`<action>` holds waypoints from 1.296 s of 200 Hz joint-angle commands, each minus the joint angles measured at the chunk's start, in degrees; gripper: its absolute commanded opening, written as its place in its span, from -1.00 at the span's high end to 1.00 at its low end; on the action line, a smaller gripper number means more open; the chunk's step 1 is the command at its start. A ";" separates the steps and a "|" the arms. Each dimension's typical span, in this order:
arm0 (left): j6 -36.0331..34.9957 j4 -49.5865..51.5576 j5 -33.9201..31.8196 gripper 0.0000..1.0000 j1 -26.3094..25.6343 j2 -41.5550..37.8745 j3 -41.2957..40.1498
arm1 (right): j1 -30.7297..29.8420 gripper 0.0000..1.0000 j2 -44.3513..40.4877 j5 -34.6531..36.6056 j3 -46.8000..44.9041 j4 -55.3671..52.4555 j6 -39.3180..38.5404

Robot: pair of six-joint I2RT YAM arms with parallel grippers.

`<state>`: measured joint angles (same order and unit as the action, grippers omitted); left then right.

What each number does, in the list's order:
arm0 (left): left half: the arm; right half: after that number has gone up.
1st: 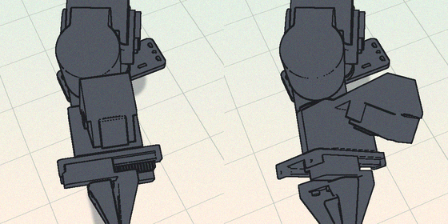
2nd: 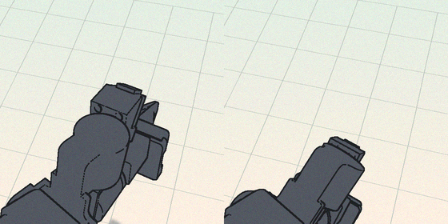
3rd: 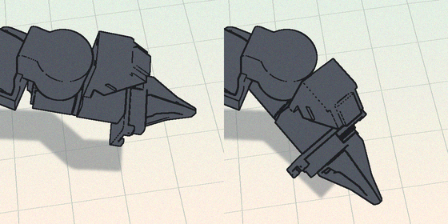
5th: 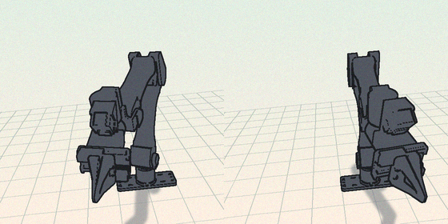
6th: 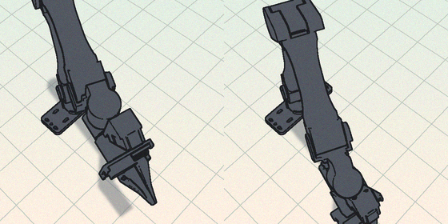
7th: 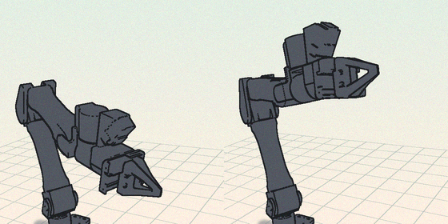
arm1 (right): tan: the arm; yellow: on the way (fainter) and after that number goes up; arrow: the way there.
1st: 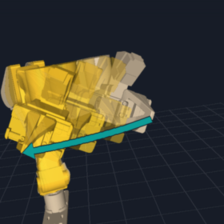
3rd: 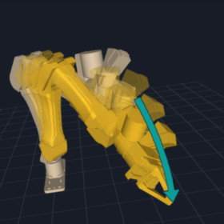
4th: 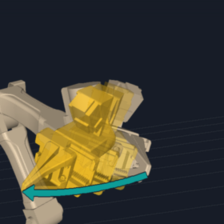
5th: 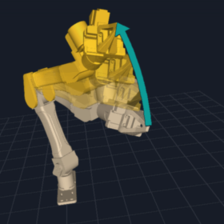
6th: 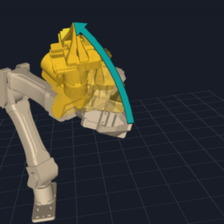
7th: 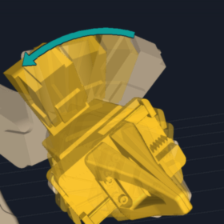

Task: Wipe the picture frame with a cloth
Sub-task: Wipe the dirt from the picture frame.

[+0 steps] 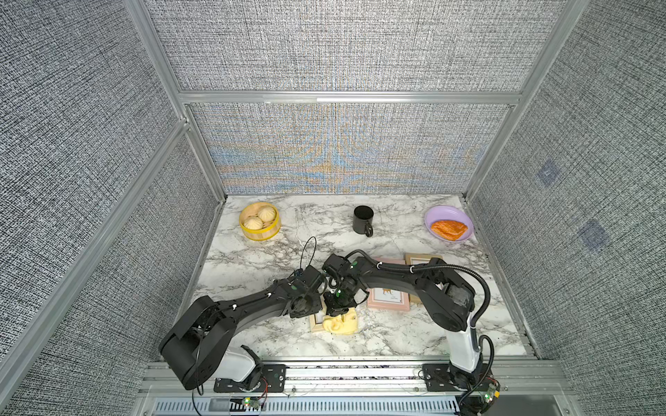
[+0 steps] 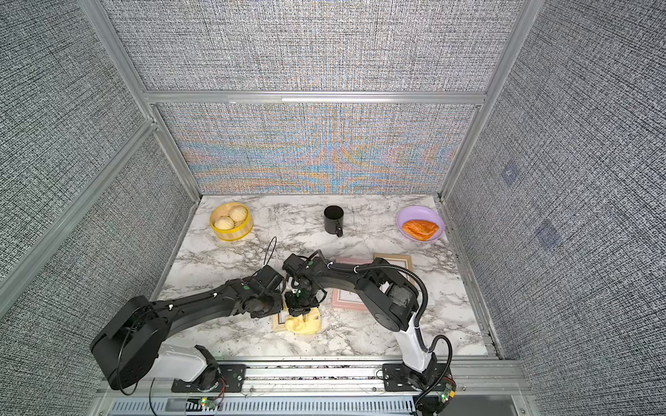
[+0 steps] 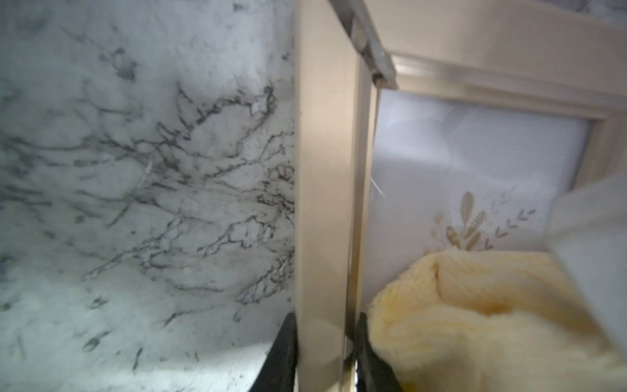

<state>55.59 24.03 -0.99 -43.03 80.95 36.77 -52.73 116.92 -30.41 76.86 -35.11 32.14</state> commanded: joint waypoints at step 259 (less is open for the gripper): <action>0.57 -0.63 0.18 1.00 0.22 5.87 1.42 | 2.90 1.00 -2.16 9.94 -2.62 -12.30 -2.36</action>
<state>55.48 23.05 -1.30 -42.94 84.66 38.79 -47.81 116.88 -21.30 80.73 -40.93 27.24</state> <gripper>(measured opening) 0.250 0.081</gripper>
